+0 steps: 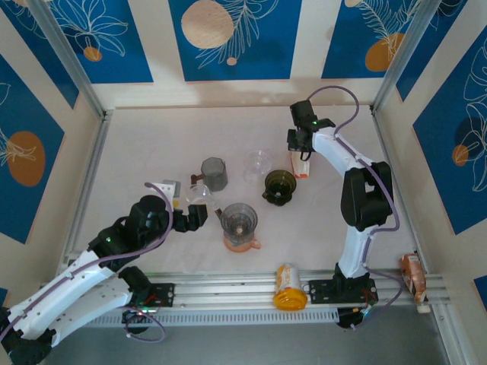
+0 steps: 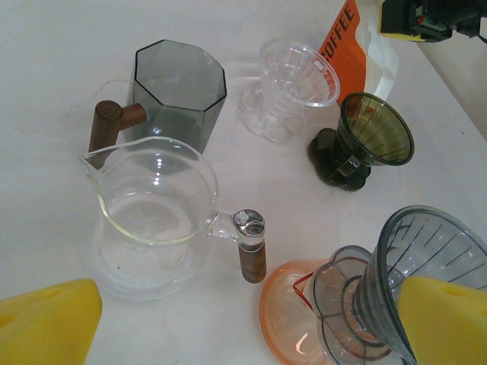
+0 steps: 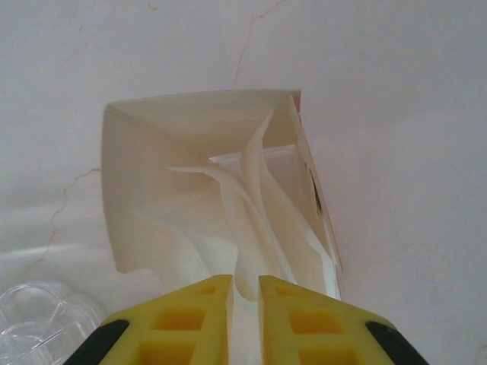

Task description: Place the coffee filter in the dripper

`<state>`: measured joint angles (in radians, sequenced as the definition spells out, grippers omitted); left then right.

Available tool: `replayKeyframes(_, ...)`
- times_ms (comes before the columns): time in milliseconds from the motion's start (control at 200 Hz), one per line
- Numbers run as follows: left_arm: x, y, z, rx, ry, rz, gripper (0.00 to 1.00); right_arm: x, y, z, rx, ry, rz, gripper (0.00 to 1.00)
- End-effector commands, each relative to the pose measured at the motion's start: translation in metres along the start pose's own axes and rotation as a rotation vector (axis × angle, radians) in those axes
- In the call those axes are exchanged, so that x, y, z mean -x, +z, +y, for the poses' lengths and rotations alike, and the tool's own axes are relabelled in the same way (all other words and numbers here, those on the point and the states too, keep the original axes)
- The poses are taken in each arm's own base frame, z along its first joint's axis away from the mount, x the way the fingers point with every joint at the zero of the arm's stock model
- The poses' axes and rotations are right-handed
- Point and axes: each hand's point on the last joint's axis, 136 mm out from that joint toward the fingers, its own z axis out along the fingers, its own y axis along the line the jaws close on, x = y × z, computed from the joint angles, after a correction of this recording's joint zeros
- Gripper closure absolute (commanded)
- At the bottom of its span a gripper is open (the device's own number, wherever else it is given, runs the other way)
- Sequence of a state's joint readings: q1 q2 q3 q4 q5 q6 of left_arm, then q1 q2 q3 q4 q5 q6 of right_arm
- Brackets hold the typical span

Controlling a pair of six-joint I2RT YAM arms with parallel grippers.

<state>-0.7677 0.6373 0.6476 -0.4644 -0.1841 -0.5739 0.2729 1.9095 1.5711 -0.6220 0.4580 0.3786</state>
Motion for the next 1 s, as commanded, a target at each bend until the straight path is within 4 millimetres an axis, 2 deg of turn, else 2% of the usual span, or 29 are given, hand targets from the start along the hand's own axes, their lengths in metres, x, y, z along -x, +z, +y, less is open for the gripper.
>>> replayKeyframes(0, -0.001, 0.001, 0.0, -0.006, -0.006, 0.003, 0.0, 0.009, -0.003, 0.001, -0.009, -0.01, -0.017, 0.86)
replayKeyframes(300, 0.0, 0.001, -0.001, -0.012, -0.01, 0.0, 0.0, 0.018, -0.017, 0.001, -0.01, -0.012, -0.056, 1.0)
replayKeyframes(665, 0.002, 0.003, -0.005, -0.024, -0.009, 0.007, 0.0, 0.017, -0.034, -0.002, -0.006, 0.007, -0.069, 1.0)
replayKeyframes(995, 0.001, 0.004, -0.006, -0.027, -0.013, 0.013, 0.0, 0.02, -0.058, -0.005, 0.009, 0.015, -0.111, 1.0)
